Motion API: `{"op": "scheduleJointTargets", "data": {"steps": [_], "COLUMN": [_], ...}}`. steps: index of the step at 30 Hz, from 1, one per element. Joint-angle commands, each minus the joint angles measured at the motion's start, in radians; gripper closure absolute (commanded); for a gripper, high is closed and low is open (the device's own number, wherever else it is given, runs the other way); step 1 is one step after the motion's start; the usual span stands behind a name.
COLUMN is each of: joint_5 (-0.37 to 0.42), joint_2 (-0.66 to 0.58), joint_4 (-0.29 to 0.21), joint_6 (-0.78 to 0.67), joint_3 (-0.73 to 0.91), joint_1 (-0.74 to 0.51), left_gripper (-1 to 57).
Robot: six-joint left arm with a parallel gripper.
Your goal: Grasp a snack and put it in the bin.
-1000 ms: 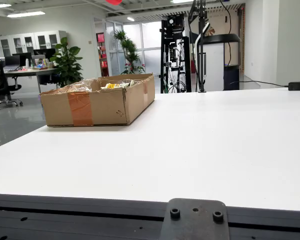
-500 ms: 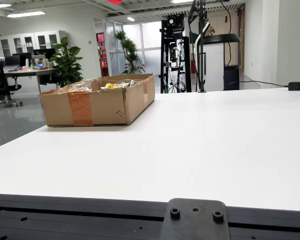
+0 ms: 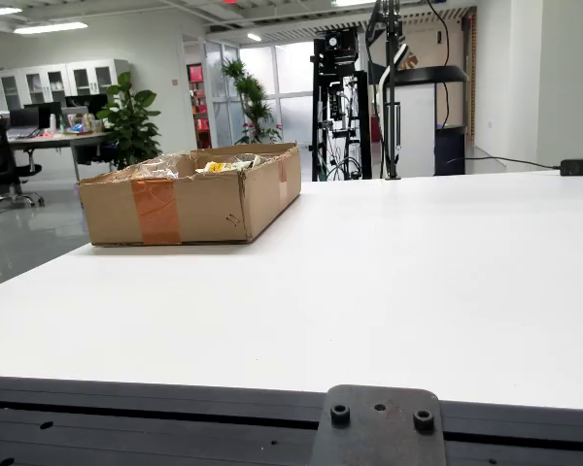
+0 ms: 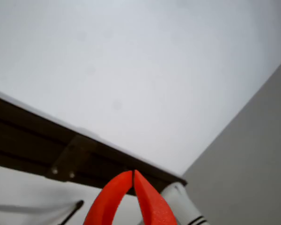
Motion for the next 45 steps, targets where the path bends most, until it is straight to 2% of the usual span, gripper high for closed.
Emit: {"op": "scheduleJointTargets", "data": {"steps": [1, 21, 45], "joint_5": [0.000, 0.000, 0.000], "joint_2": [0.000, 0.000, 0.000], "joint_4": [0.000, 0.001, 0.000], "joint_6": [-0.001, -0.001, 0.000], "joint_3": [0.000, 0.000, 0.000], "joint_1": [0.006, 0.064, 0.020], "left_gripper": [56.1, 56.1, 56.1]}}
